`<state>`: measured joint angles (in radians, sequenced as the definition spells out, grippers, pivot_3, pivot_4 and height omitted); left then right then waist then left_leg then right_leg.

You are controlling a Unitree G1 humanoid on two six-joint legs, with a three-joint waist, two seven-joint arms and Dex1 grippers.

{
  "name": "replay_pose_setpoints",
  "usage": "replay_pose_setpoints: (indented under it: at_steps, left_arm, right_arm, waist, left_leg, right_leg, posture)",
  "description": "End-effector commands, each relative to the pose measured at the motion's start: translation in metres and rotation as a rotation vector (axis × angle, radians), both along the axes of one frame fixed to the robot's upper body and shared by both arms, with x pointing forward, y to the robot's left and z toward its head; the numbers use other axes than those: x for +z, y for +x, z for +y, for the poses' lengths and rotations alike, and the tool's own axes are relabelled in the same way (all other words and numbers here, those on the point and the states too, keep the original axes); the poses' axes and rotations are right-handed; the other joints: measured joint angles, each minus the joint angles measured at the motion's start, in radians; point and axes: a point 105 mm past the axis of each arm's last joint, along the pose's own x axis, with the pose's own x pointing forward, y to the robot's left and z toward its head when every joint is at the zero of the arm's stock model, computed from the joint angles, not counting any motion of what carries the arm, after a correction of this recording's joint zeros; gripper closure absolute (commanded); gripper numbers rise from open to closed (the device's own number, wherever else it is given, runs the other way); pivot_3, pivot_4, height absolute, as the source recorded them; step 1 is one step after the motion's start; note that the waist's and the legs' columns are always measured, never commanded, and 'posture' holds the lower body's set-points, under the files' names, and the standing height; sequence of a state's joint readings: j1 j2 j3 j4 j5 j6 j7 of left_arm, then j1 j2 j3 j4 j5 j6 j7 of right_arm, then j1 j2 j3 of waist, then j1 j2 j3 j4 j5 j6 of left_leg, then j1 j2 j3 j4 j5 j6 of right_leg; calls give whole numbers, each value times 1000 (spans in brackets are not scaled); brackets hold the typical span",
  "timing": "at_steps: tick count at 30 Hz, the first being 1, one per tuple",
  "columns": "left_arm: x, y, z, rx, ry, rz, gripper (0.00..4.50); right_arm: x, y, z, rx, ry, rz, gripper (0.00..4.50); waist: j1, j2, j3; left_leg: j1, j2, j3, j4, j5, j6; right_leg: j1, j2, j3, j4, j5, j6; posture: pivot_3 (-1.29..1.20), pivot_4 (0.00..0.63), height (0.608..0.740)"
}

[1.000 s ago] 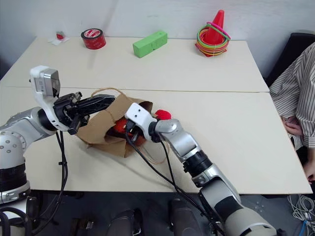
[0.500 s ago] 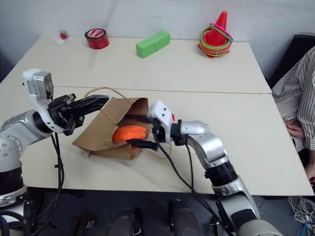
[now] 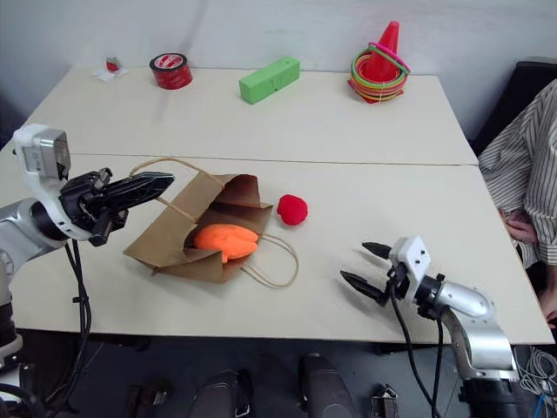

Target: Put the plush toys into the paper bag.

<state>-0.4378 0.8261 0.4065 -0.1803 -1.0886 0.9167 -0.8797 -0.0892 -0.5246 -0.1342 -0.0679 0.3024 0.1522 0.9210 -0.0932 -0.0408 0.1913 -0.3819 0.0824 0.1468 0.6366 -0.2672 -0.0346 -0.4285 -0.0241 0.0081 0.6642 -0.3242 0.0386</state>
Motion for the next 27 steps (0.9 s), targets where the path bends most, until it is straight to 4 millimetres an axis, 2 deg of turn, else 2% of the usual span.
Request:
replay_pose_setpoints:
  at_steps: [1, 5, 8, 13, 16, 19, 22, 25, 27]
  left_arm:
    - [11, -4, 6, -3, 5, -39, 4500]
    - [17, -2, 12, 4, 10, -53, 4500]
    - [19, 0, 16, 11, 24, -59, 4500]
    - [23, 2, 24, 32, 41, -75, 4500]
    - [24, 3, 31, 53, 48, -86, 4500]
    - [26, 4, 40, 81, 50, -95, 4500]
    - [32, 7, 50, 114, 21, -101, 4500]
    - [30, 7, 50, 110, 38, -92, 4500]
    - [28, 7, 49, 104, 39, -89, 4500]
  right_arm:
    - [27, 20, 33, 51, 4, -88, 50]
    - [50, 51, 77, 100, 2, -81, 50]
    - [58, 77, 102, 77, -5, -58, 50]
    - [39, 106, 119, 8, -118, 41, 50]
    - [32, 109, 123, 18, -138, 70, 644]
    - [33, 106, 123, 44, -132, 73, 1694]
    - [44, 99, 120, 94, -103, 32, 2689]
    - [69, 71, 120, 275, -39, -46, 3512]
    - [80, 50, 120, 387, -22, -85, 3856]
  waist:
    - [-7, 0, 0]
    - [-5, 0, 0]
    - [-1, 0, 0]
    - [8, 0, 0]
    - [10, 0, 0]
    - [9, 0, 0]
    - [7, 0, 0]
    - [10, 0, 0]
    - [12, 0, 0]
  left_leg:
    - [0, 0, 0, 0, 0, -1]
    - [4, 0, -1, -4, 3, -3]
    - [4, 1, -1, -5, 3, -4]
    - [2, 2, 0, -5, 2, -3]
    - [-2, 2, -1, -4, 2, -2]
    - [-5, 2, 0, -2, 1, 0]
    - [-5, 2, 0, 0, 1, 0]
    - [-5, 2, -1, 0, 1, 0]
    - [-6, 2, -1, -1, 1, 0]
  right_leg:
    - [0, 1, 0, 0, 1, -1]
    - [0, 1, 0, 4, 0, -3]
    - [0, 1, -1, 4, -1, -4]
    - [-1, 0, -1, 0, -3, -4]
    - [-3, -1, -2, -1, -2, -3]
    - [-5, -1, -2, -1, -2, -2]
    - [-5, -1, -1, 0, -2, -2]
    - [-5, -1, -2, 1, -2, -2]
    - [-5, -1, -2, 0, -2, -2]
  posture:
    - [0, 150, 740]
    - [0, 150, 740]
    - [0, 150, 740]
    - [0, 150, 740]
    - [0, 150, 740]
    - [0, 150, 740]
    - [0, 150, 740]
    - [0, 150, 740]
    - [0, 150, 740]
